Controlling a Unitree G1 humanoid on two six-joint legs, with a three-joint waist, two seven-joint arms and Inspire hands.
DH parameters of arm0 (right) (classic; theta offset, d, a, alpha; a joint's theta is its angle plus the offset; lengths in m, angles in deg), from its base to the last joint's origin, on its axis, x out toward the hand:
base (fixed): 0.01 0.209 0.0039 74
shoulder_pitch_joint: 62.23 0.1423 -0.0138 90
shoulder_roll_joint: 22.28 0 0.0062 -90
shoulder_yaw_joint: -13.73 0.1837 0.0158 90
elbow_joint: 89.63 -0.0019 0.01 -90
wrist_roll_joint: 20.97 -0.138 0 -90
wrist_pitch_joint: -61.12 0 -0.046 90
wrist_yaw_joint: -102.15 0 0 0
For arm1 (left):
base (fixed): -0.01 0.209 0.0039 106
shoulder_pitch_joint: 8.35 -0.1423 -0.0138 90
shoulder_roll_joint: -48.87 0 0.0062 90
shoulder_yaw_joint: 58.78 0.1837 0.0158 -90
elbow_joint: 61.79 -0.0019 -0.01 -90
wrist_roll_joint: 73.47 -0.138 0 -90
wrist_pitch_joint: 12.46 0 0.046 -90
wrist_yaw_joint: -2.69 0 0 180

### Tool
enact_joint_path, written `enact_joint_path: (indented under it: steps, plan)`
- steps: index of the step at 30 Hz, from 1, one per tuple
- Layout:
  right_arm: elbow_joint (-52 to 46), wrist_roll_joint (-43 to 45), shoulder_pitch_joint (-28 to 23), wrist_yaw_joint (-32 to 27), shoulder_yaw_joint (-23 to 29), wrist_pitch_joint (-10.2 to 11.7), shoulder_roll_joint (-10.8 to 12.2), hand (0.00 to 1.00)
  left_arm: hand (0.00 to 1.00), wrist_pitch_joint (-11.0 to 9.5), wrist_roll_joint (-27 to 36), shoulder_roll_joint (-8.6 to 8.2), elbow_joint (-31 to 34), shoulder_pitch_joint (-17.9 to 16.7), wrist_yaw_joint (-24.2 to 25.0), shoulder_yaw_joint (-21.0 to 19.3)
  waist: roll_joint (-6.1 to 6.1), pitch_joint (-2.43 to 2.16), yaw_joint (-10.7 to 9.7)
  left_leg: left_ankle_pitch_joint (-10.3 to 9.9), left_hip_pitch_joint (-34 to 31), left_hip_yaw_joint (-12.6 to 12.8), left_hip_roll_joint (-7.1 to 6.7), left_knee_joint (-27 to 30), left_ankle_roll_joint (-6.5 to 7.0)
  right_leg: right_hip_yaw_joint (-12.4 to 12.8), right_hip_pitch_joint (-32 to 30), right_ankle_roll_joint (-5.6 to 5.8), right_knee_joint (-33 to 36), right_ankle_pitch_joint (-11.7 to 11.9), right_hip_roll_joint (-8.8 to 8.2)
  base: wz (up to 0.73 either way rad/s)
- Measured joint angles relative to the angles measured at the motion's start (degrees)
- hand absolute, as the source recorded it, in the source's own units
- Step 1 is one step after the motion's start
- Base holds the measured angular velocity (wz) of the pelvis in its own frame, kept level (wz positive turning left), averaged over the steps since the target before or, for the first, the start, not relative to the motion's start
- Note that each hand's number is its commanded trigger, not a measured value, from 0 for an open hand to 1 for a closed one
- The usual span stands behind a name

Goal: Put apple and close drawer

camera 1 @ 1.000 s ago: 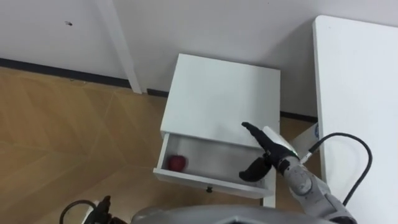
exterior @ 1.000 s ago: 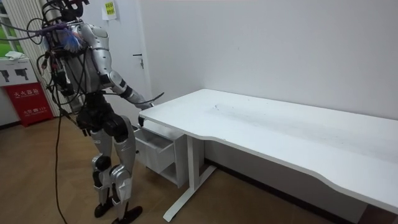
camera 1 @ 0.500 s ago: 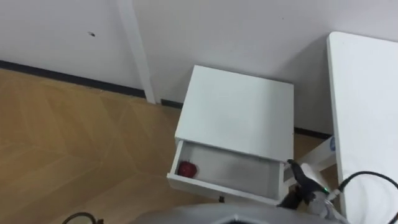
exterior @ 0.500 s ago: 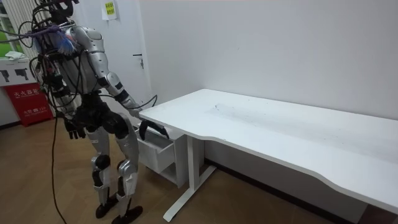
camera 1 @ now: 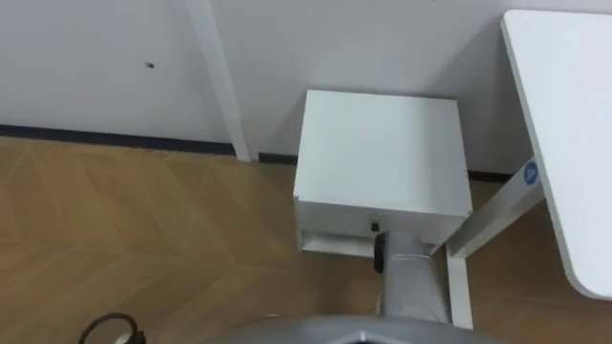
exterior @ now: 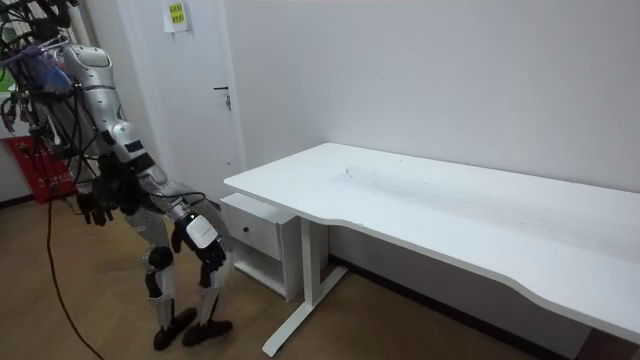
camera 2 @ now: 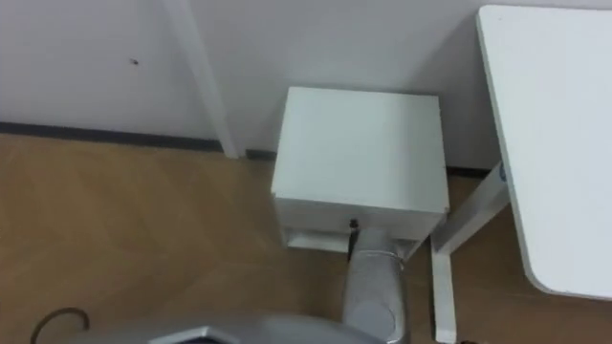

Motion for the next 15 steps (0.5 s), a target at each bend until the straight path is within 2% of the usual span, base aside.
enact_joint_path:
  steps: [1,2,3,4,5,6,8,9,10,13,14,15]
  plan:
    - [-0.21,0.41,0.19,-0.06,1.03,0.0,0.01,0.0,0.0,0.17,0.01,0.0,-0.32,-0.18,0.02,-0.15,-0.76,-0.09,1.34,1.4,1.32,0.43,-0.03,-3.25,-2.68,-0.65,5.69,-0.37,-12.23,-0.66,1.51,-0.34]
    - [-0.39,0.48,0.66,-0.35,1.1,0.01,0.1,0.0,0.0,0.2,0.03,0.25,-0.51,-0.18,-0.14,-0.22,-2.98,-0.92,2.85,2.99,2.21,0.44,-0.09,-5.82,-7.81,-0.37,9.73,-0.72,-22.39,-1.12,2.73,-0.33]
    - [-0.6,0.72,0.99,-0.5,1.25,0.19,0.15,0.0,0.0,0.19,0.13,0.66,-0.02,0.28,-0.25,-0.16,-4.01,-0.88,3.12,2.79,1.05,0.62,0.26,-4.04,-5.68,-0.36,10.88,-0.14,-25.39,-1.43,2.51,-0.27]
    - [-0.6,1.33,2.04,-0.63,2.7,0.64,-0.06,0.0,0.0,-0.25,0.34,1.35,1.71,1.27,-0.87,0.43,-4.0,0.55,3.88,-0.51,-1.86,-0.21,1.41,1.29,-2.04,-0.32,12.43,1.66,-29.25,-2.43,2.04,-0.27]
    - [-0.44,1.41,2.77,-0.57,3.26,0.53,-0.05,0.0,0.0,-0.51,0.79,1.6,1.58,1.27,-1.27,0.43,-4.57,0.51,4.97,-1.34,-2.32,0.13,1.33,2.43,-1.39,0.14,13.65,2.21,-31.81,-2.74,1.5,-0.41]
    - [-0.85,1.89,2.94,-0.48,3.41,0.75,0.0,0.0,0.0,-0.41,2.26,1.63,1.12,1.23,-1.28,0.19,-5.25,0.01,5.41,-1.88,-1.42,0.58,1.8,2.0,-2.09,-0.05,17.48,2.19,-37.52,-2.52,1.89,-0.35]
    - [-1.52,3.64,3.19,-0.24,3.4,1.27,-0.02,0.0,0.0,-1.1,2.8,1.24,1.26,1.78,-1.24,0.24,-5.48,-0.23,5.79,-1.17,1.15,1.04,2.21,-1.21,-3.67,-0.42,21.01,1.26,-42.68,-1.21,3.07,-0.2]
    - [-1.33,4.16,3.99,-0.02,3.39,1.77,0.09,0.0,0.0,-1.51,2.59,1.12,1.25,2.01,-1.24,0.22,-5.61,-0.33,5.89,-0.37,2.7,1.79,2.11,-3.87,-4.97,-0.32,22.38,0.97,-45.77,0.82,4.02,-0.33]
    - [-1.1,4.18,4.76,0.04,3.37,2.37,0.2,0.0,0.0,-1.55,2.45,0.91,1.17,1.75,-1.26,-0.06,-5.26,-0.69,5.93,0.39,3.79,2.37,1.99,-5.78,-5.36,-1.07,23.97,0.92,-47.97,1.67,4.53,-0.29]
    - [0.18,2.75,5.4,1.91,2.54,3.1,0.6,0.0,0.0,-1.36,2.48,0.91,1.18,2.42,-1.36,-0.53,-4.82,-0.94,5.15,2.28,5.17,2.33,2.02,-8.09,-4.16,-1.89,25.98,1.08,-51.06,1.34,4.7,-0.01]
    - [1.73,2.34,5.83,2.25,2.03,3.07,0.68,0.0,0.0,-1.35,2.48,0.63,1.18,2.75,-1.36,-0.55,-4.64,-0.99,5.24,3.01,6.04,2.43,2.05,-9.06,-3.09,-1.89,26.24,0.91,-51.03,0.81,4.99,0.03]
    - [2.44,2.3,6.04,2.31,1.92,3.06,0.72,0.0,0.0,-1.36,2.48,0.46,1.17,2.81,-1.36,-0.56,-4.57,-1.01,5.22,3.2,6.45,2.38,2.1,-9.6,-2.76,-1.93,26.43,0.79,-51.01,0.49,5.38,0.0]
